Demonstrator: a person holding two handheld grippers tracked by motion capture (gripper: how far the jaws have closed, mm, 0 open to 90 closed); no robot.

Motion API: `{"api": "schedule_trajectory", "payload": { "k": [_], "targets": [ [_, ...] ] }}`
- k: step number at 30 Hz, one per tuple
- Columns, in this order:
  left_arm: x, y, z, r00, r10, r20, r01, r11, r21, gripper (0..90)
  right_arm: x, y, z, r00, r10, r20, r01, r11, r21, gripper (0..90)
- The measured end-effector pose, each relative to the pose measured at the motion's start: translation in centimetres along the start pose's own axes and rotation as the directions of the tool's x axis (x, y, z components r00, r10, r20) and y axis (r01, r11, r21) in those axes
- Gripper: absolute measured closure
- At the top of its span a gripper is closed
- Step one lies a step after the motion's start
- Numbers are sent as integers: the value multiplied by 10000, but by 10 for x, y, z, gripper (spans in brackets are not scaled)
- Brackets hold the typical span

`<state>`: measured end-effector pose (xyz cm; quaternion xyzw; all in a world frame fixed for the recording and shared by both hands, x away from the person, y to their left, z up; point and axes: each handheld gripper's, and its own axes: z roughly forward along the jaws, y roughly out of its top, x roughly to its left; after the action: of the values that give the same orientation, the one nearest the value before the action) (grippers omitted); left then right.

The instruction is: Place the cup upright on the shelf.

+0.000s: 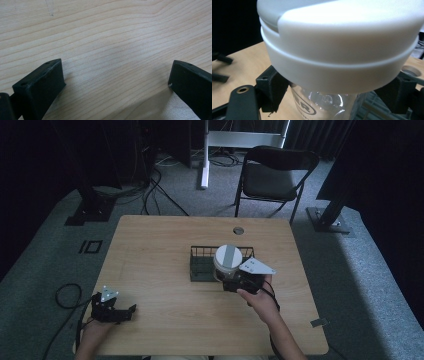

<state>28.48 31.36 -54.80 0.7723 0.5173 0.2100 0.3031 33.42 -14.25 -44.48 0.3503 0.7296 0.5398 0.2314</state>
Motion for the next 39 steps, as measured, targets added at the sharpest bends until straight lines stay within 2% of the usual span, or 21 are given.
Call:
{"api": "schedule_trajectory", "payload": {
  "k": [4,10,14,17,19,21,22,24,26,30,32,33,34,39],
  "targets": [
    [0,0,0,10000,19,-5,-19,10000,-1,5,-5,7,6,9990,-24,450,22,10000,51,183],
    [0,0,0,10000,8,-1,-8,10000,2,5,-11,17,15,9916,427,1223,-416,9991,-117,183],
    [0,0,0,10000,9,-1,-9,10000,3,4,-12,23,22,9797,486,1943,-465,9988,-152,183],
    [0,0,0,10000,-1,-1,1,10000,-2,5,-14,26,28,9692,737,2351,-719,9973,-160,183],
    [0,0,0,10000,4,1,-4,10000,3,5,-14,26,32,9584,733,2758,-743,9972,-67,183],
    [0,0,0,10000,-6,1,6,10000,-6,5,-15,26,36,9507,1011,2931,-1050,9945,-25,183],
    [0,0,0,10000,0,3,0,10000,1,5,-14,26,38,9476,887,3070,-971,9952,121,183],
    [0,0,0,10000,-8,1,8,10000,-6,5,-14,24,43,9403,966,3263,-1092,9938,205,183],
    [0,0,0,10000,0,1,0,10000,-3,5,-12,23,48,9305,704,3594,-896,9953,369,183],
    [0,0,0,10000,-10,3,10,10000,-4,5,-9,21,57,9155,678,3966,-960,9940,518,183],
    [0,0,0,10000,-20,8,20,10000,-3,5,-9,19,61,9121,981,3981,-1254,9912,429,183],
    [0,0,0,10000,-20,8,20,10000,-3,5,-9,19,61,9121,981,3981,-1254,9912,429,183],
    [0,0,0,10000,2,1,-2,10000,2,5,-7,16,65,9058,1213,4059,-1502,9878,399,183],
    [0,0,0,10000,0,1,0,10000,1,5,-5,12,71,8990,1407,4148,-1688,9851,316,183]
  ]
}}
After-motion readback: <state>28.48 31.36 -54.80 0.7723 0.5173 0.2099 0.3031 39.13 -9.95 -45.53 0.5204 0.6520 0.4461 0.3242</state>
